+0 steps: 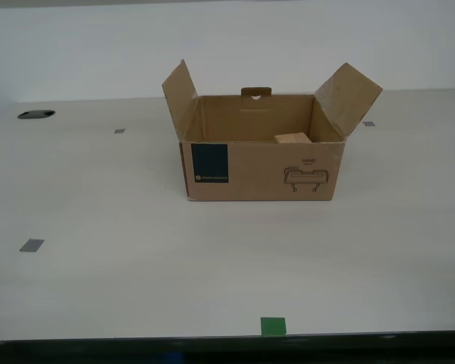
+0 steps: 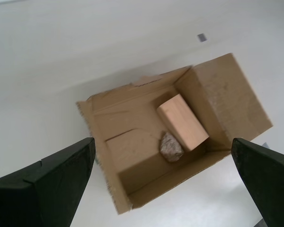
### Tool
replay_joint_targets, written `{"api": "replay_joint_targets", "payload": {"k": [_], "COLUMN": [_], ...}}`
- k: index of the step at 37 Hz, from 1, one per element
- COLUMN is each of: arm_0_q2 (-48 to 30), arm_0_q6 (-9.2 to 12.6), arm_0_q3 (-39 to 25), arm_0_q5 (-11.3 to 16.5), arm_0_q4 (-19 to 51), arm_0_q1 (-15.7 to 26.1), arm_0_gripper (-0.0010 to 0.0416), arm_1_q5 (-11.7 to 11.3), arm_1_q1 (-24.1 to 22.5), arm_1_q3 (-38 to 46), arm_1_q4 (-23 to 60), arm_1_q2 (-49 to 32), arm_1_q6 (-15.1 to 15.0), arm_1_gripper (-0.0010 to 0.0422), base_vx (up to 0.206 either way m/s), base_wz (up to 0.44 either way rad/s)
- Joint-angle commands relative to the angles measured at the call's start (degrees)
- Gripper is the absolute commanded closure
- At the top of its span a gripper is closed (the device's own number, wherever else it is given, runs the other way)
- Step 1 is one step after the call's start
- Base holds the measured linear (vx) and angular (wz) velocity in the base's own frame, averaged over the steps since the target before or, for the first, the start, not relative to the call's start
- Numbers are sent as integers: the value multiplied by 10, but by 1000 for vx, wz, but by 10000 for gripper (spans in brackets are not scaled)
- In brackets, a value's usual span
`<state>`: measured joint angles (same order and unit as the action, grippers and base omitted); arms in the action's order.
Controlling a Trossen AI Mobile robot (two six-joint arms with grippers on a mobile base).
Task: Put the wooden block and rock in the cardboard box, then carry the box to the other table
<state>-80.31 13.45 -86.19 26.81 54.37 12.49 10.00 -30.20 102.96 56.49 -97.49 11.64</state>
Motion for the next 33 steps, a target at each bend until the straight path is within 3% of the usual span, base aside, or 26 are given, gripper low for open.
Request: {"api": "replay_joint_targets", "payload": {"k": [1,8,15,28,33], "arm_0_q2": [0,0,0,0,0], "arm_0_q6": [-12,-48,-68,-109,-110], "arm_0_q3": [-1,-3,-1,-1,-1], "arm_0_q5": [-1,-1,-1,0,0], "arm_0_q4": [11,59,96,136,137], "arm_0_q1": [-17,-38,-59,-109,-115], "arm_0_gripper": [14,14,14,14,14], "arm_1_q5": [2,4,75,74,71], "arm_1_q1": [14,30,40,42,43], "arm_1_q3": [0,0,0,0,0], "arm_1_q4": [8,14,16,24,36], "arm_1_q2": [0,0,0,0,0], "arm_1_q6": [-4,-9,-11,-11,-12], "arm_1_gripper": [18,18,19,18,18], "base_vx": [0,0,0,0,0], "base_wz": [0,0,0,0,0]}}
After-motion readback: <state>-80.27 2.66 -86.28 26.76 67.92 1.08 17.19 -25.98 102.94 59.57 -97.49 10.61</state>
